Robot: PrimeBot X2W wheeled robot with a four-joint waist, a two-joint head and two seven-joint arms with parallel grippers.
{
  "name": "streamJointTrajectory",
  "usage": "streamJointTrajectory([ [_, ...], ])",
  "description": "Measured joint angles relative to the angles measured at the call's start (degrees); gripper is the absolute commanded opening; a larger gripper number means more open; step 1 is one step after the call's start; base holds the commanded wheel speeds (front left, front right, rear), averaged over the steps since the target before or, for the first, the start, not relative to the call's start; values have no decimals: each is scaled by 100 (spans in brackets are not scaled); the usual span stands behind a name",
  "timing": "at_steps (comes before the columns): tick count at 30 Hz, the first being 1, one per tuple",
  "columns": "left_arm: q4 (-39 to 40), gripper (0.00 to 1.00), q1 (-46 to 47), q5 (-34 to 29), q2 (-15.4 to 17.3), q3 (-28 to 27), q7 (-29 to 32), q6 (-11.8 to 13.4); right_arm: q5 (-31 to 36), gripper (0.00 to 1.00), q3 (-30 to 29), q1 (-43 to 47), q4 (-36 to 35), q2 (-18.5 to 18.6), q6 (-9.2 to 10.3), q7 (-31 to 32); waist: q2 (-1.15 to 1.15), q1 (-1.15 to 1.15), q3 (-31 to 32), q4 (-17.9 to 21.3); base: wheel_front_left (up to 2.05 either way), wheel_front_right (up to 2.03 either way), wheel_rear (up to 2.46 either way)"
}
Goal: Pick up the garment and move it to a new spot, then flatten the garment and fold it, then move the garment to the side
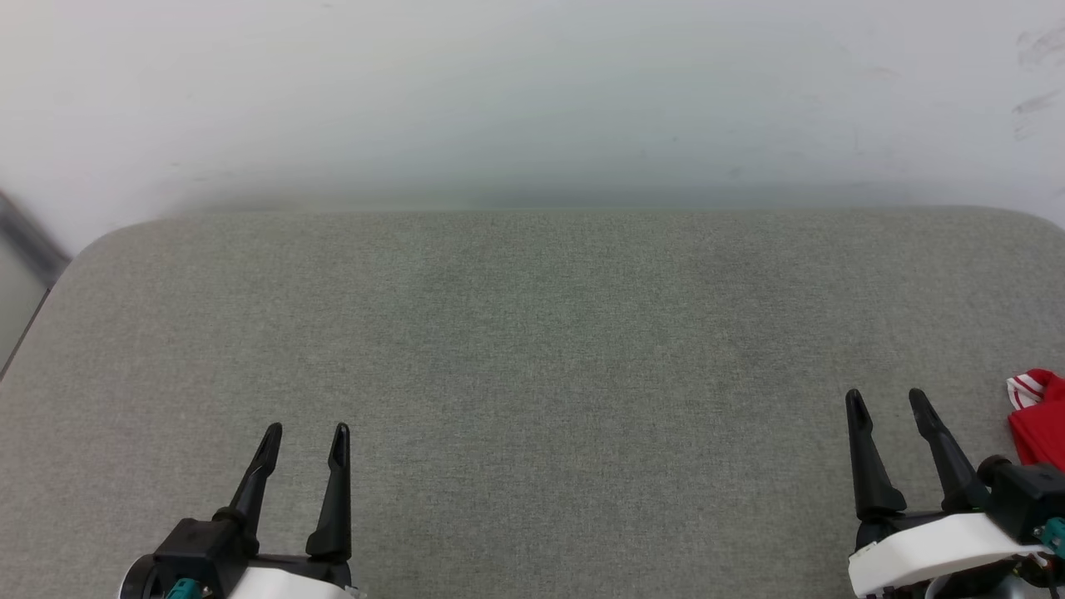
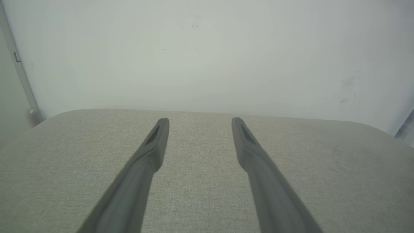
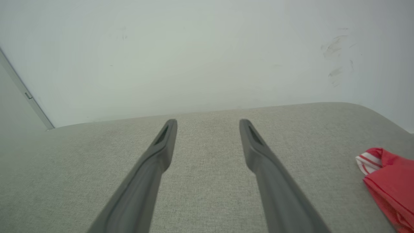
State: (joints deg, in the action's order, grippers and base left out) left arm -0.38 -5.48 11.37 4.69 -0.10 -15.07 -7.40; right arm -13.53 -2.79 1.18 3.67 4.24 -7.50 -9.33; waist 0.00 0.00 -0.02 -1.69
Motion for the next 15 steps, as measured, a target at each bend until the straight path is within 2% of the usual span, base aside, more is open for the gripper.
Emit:
streamJointTrajectory([
  [10,-51,100,1,54,23,112,0,1,-2,100,49,8,1,-1,0,-5,0,0,0,-12,0,0,0],
  [11,-108,0,-12,55,13,119,2,1,-5,0,53,31,48,-4,0,-1,0,0,0,-12,0,0,0],
  [15,-267,0,-95,200,-5,149,33,1,-146,0,54,118,229,-16,0,44,0,1,-1,-10,0,0,0],
])
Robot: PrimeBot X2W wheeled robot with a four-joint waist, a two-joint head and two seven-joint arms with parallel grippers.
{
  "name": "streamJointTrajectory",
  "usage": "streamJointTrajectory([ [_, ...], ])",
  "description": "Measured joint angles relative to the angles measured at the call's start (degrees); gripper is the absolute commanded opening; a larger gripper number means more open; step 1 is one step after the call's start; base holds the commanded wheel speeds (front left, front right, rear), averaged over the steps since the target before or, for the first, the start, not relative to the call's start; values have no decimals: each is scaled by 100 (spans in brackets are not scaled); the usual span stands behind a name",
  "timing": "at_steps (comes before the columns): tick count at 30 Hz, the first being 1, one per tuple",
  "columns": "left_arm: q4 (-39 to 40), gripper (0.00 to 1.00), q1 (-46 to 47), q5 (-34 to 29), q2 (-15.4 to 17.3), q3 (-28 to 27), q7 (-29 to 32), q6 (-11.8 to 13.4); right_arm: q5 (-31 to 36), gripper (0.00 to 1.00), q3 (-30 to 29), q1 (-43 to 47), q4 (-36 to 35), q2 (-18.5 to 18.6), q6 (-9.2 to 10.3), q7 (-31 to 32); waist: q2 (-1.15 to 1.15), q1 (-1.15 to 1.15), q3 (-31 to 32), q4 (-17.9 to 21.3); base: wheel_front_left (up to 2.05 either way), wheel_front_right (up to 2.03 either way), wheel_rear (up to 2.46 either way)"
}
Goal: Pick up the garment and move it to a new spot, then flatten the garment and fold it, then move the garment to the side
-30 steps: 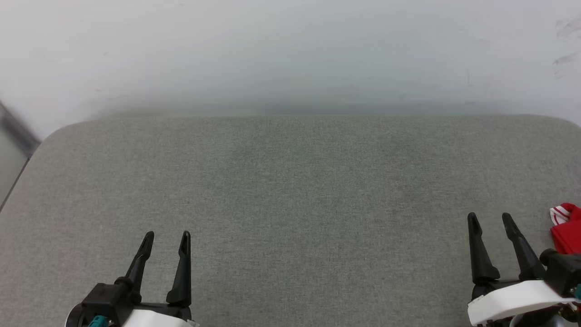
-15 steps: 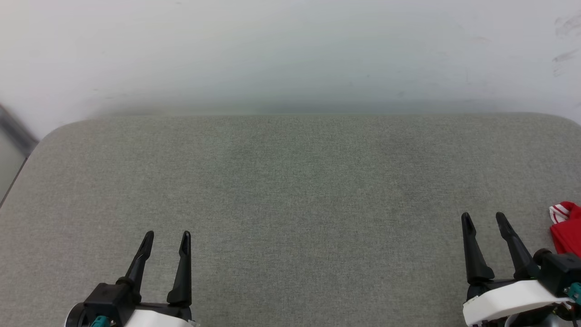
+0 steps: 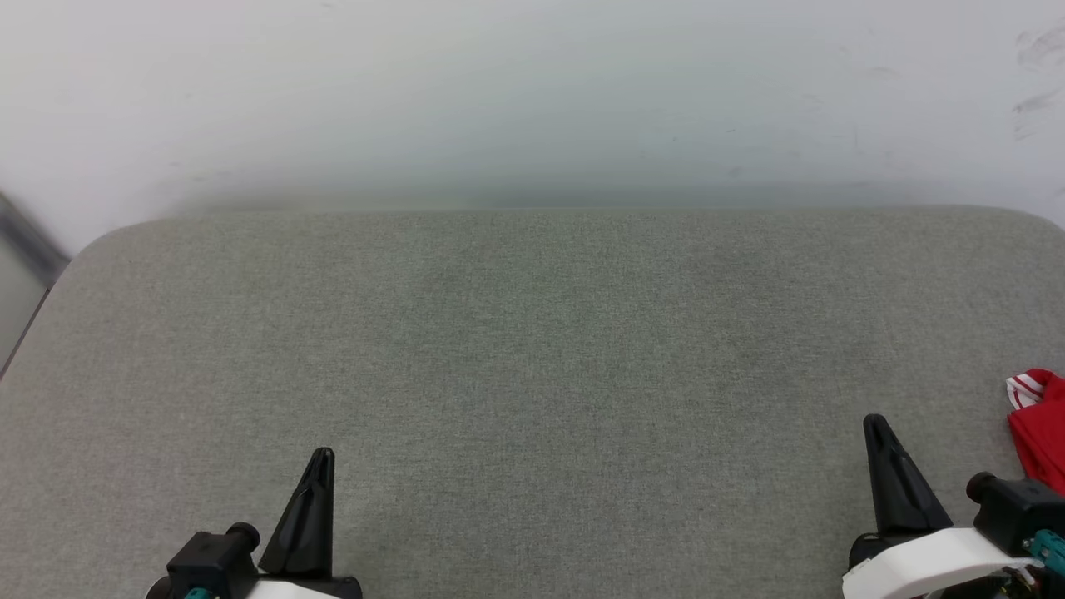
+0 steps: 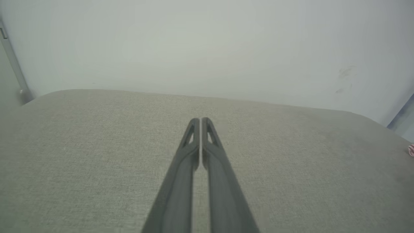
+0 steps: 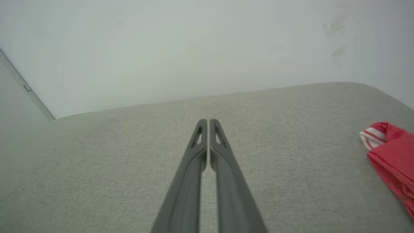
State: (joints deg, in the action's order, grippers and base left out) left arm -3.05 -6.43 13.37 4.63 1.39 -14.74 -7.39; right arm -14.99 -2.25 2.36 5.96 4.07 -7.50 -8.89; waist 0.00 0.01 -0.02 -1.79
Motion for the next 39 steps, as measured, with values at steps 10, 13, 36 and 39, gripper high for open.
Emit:
streamJointTrajectory([
  [10,-136,0,99,1129,13,-23,233,5,-1035,0,-57,-34,103,-16,0,220,0,0,-1,15,0,0,0],
  [13,-200,0,121,1444,15,-34,300,5,-1318,0,-74,-38,136,-20,0,276,0,0,-2,19,0,0,0],
  [36,-492,0,470,3632,35,-156,784,7,-3384,0,-186,-277,349,-46,0,692,0,0,-5,55,0,0,0],
  [39,-525,0,522,3861,36,-170,838,7,-3611,0,-197,-338,364,-49,0,725,0,0,-5,59,0,0,0],
])
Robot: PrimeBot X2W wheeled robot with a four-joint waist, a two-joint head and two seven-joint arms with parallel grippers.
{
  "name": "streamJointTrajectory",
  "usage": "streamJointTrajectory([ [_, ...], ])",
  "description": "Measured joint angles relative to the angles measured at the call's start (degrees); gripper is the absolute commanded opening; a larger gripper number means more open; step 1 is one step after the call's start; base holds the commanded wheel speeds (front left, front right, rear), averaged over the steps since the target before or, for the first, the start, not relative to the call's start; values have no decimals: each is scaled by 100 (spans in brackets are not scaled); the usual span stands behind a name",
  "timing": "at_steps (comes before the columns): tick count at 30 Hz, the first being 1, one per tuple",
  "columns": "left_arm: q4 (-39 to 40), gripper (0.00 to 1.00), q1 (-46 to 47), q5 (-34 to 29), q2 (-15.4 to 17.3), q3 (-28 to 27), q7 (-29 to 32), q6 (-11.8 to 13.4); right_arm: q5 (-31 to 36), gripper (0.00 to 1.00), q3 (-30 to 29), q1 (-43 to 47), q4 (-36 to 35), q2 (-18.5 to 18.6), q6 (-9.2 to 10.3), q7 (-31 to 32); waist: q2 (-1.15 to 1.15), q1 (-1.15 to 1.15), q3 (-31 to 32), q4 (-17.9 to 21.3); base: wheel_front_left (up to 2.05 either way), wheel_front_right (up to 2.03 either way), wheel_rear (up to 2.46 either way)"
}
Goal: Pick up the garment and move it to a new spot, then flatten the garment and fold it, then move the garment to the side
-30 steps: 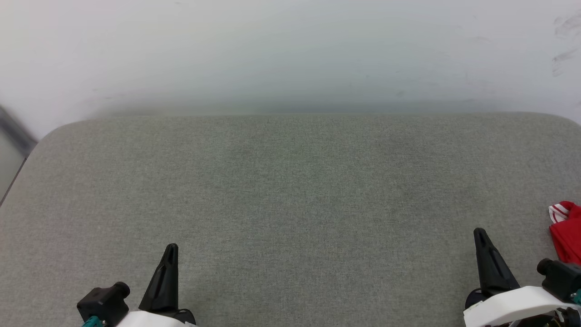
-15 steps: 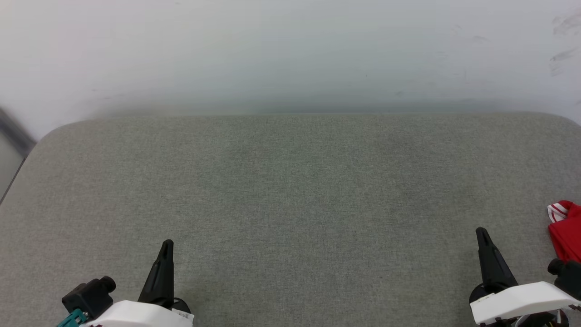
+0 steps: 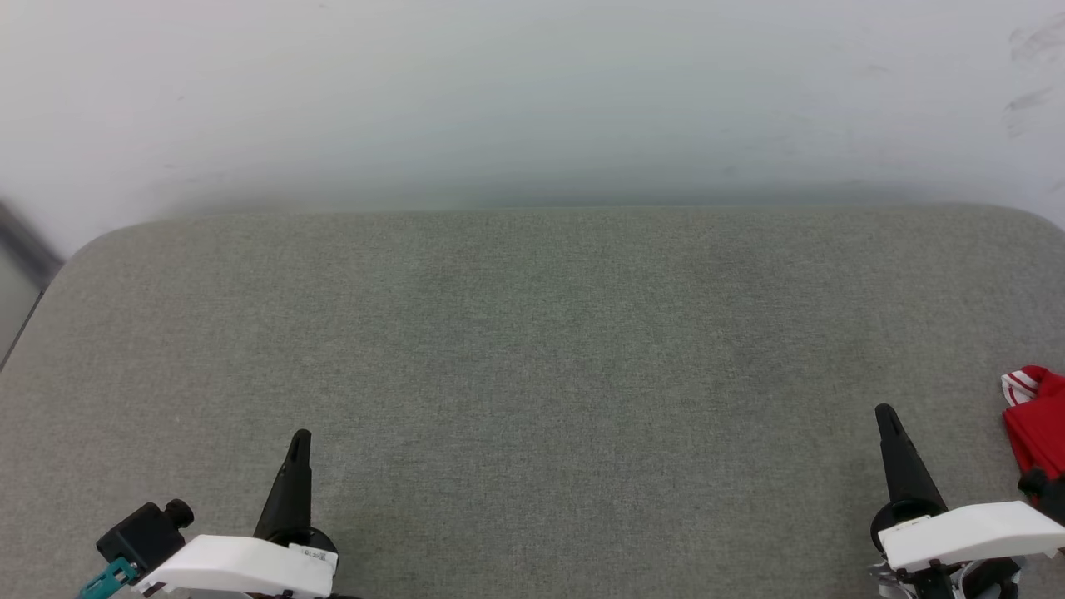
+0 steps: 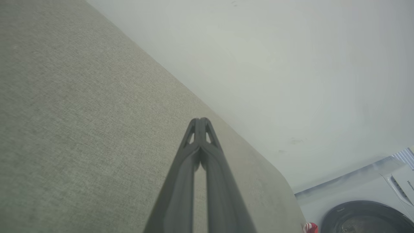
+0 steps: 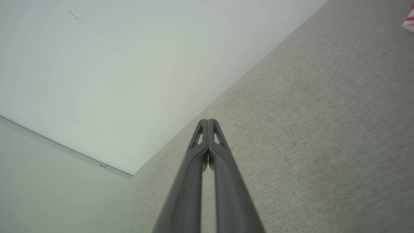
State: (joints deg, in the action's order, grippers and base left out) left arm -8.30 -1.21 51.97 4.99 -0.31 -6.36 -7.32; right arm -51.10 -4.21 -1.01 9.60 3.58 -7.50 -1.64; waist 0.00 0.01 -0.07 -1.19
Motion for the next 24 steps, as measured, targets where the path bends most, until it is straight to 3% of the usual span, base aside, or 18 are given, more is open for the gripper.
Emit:
streamJointTrajectory([
  [24,-203,0,255,1539,-5,-141,400,0,-1490,0,-87,-163,164,-19,0,296,0,0,-3,34,0,0,0],
])
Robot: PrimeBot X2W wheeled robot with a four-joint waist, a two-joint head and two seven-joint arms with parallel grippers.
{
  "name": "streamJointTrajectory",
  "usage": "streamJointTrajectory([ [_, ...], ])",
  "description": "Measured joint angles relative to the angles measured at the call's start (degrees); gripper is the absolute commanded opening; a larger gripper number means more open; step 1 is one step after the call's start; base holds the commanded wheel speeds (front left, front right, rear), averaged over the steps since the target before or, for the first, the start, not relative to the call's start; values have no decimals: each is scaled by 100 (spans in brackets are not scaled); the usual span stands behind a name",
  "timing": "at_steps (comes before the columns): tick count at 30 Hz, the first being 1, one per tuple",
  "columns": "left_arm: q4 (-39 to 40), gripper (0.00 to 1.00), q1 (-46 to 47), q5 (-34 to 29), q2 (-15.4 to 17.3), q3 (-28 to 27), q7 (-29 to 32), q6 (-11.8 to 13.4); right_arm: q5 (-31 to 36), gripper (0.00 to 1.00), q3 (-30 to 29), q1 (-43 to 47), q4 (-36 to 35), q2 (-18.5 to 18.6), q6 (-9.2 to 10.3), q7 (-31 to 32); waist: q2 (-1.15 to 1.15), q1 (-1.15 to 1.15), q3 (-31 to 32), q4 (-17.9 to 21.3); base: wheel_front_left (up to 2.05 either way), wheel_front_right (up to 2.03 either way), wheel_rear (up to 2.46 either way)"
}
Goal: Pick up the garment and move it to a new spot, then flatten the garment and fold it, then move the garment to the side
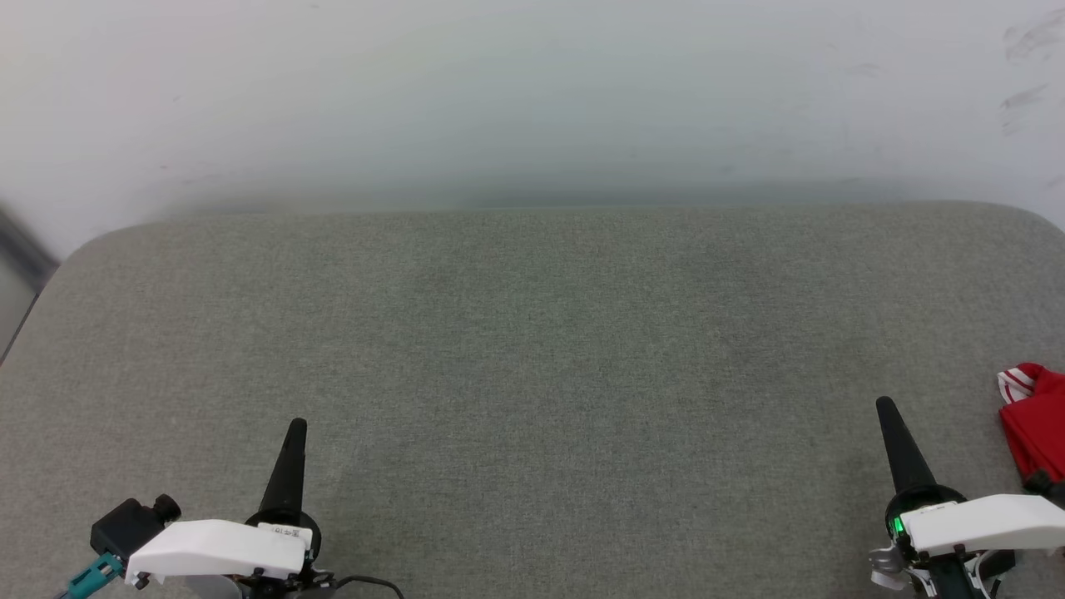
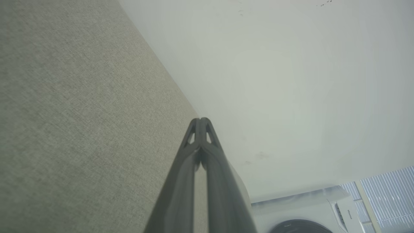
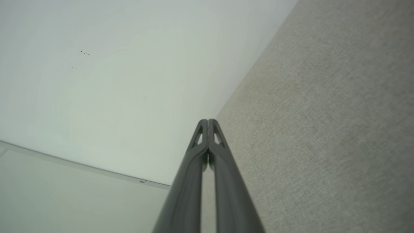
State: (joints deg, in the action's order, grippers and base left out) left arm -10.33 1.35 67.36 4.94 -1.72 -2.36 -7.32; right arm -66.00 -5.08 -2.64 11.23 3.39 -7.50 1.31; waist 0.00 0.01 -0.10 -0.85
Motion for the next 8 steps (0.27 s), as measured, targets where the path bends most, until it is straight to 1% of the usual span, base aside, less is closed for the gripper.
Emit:
streamJointTrajectory([
  [8,-59,0,54,442,-7,-40,121,0,-431,0,-20,-71,42,-5,0,86,0,0,-1,12,0,0,0],
])
